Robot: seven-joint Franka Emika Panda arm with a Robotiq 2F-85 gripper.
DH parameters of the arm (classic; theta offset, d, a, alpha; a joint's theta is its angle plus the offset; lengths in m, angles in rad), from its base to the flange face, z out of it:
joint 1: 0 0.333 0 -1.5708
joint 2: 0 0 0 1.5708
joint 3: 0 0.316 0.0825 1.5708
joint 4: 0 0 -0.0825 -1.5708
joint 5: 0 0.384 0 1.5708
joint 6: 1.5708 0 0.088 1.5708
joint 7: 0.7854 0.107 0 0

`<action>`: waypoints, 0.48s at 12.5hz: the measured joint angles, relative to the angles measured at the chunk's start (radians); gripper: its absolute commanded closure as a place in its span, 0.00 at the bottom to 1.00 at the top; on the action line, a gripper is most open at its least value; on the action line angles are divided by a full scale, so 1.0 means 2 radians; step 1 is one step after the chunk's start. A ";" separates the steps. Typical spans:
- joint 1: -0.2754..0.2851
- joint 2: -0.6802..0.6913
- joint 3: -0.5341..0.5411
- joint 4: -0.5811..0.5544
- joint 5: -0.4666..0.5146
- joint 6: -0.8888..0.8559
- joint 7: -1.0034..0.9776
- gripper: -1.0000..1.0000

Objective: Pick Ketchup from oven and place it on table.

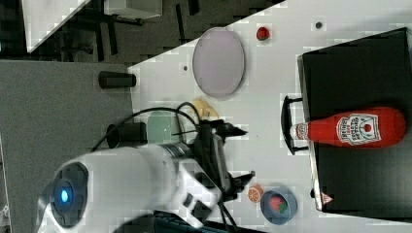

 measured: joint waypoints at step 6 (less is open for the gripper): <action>-0.007 0.091 -0.051 0.018 -0.009 0.111 0.000 0.00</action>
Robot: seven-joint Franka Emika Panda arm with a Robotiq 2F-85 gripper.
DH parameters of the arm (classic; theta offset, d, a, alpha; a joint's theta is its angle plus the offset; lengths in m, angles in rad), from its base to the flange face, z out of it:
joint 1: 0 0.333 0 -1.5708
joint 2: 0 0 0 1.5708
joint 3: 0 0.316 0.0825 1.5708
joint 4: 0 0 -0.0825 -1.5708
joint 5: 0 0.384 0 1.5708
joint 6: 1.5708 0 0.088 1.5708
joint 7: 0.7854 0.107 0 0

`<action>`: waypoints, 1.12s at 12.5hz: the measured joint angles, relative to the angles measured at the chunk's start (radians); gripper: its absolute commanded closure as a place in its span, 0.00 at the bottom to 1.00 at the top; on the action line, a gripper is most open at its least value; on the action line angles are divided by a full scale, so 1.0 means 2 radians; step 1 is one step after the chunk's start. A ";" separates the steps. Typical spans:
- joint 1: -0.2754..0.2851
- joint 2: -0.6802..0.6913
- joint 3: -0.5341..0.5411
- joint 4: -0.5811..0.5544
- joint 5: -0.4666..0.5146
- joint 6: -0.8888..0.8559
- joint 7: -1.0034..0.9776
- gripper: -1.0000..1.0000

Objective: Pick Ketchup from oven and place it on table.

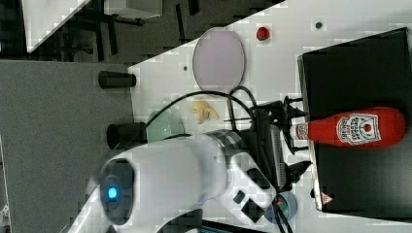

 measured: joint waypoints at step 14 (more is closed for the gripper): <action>-0.032 0.113 -0.006 0.037 0.071 0.055 -0.032 0.37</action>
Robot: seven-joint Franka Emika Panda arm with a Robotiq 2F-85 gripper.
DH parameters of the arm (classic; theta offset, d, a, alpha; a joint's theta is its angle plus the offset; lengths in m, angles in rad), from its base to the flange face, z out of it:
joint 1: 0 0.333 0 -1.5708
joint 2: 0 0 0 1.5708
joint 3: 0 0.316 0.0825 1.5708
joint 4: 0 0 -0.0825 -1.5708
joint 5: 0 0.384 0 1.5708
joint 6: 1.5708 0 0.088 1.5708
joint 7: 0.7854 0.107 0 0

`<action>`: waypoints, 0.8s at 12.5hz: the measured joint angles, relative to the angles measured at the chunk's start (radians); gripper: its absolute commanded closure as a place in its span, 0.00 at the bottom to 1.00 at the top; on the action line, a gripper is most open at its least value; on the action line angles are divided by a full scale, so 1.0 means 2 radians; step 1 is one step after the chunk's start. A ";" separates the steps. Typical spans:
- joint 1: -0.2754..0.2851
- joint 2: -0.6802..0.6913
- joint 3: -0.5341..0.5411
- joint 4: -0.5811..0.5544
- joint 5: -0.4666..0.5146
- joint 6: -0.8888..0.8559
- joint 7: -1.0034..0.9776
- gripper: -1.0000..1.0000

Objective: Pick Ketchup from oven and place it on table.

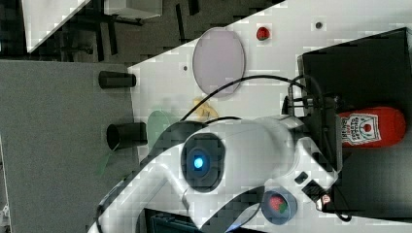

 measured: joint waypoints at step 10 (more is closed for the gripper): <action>0.065 -0.125 0.048 0.092 -0.001 -0.216 -0.005 0.37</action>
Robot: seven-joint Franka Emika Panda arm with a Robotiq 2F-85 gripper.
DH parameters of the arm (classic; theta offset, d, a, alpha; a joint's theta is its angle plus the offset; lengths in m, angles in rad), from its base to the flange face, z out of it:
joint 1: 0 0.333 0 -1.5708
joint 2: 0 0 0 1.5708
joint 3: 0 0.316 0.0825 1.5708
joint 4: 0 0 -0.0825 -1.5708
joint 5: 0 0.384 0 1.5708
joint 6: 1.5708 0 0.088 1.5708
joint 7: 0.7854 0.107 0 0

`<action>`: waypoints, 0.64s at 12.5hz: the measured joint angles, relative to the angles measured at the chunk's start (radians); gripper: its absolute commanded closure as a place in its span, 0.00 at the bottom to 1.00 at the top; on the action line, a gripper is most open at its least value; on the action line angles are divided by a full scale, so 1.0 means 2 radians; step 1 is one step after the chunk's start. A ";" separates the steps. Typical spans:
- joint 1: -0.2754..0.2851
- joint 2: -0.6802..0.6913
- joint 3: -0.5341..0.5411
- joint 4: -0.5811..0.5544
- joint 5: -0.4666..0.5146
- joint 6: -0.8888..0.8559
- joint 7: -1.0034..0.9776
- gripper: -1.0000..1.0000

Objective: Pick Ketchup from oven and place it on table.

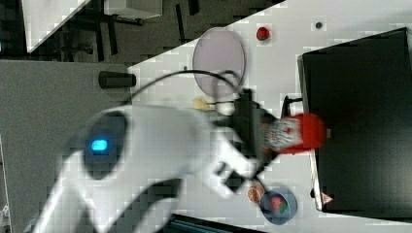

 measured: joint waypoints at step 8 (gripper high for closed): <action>0.083 0.057 0.173 -0.072 -0.087 0.080 -0.007 0.37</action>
